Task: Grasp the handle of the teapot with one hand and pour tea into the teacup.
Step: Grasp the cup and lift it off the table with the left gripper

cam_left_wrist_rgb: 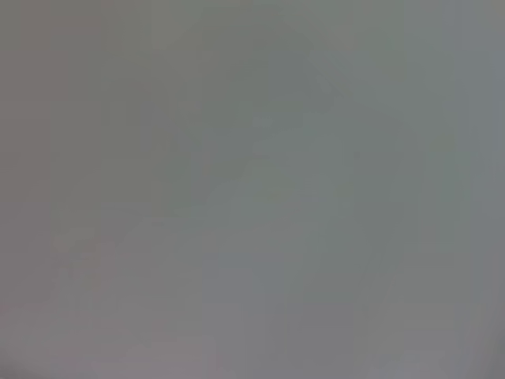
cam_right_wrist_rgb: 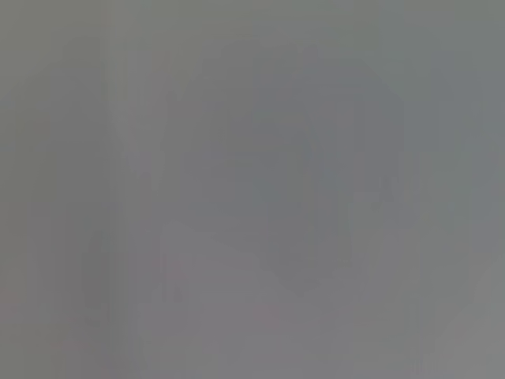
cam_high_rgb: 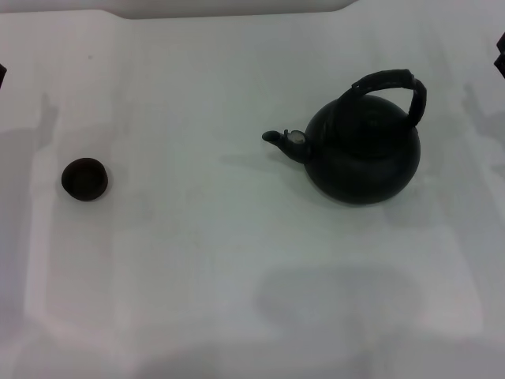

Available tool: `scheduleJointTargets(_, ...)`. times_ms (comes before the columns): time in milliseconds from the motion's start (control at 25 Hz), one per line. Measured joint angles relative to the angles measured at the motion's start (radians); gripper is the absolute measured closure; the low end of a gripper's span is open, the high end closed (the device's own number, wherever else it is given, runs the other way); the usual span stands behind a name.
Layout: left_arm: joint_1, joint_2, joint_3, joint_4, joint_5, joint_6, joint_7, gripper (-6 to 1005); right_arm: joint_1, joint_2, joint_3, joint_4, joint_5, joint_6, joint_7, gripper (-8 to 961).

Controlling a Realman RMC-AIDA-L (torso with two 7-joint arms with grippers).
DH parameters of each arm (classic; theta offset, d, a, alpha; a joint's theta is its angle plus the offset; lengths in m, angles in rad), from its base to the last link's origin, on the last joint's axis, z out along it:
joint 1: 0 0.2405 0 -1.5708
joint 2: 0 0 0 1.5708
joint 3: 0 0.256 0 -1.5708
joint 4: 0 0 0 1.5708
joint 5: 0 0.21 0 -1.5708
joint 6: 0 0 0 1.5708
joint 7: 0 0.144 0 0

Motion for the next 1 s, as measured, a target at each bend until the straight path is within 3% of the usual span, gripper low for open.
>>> scheduleJointTargets(640,0.005,0.004,0.001,0.004,0.032,-0.023,-0.002,123,0.002,-0.002,0.000,0.003,0.001,0.025,0.001,99)
scheduleJointTargets(1000,-0.008,0.006,0.001,0.043,0.128,-0.042,-0.069,124,0.004,-0.002,0.000,0.000,0.001,0.029,0.001,99)
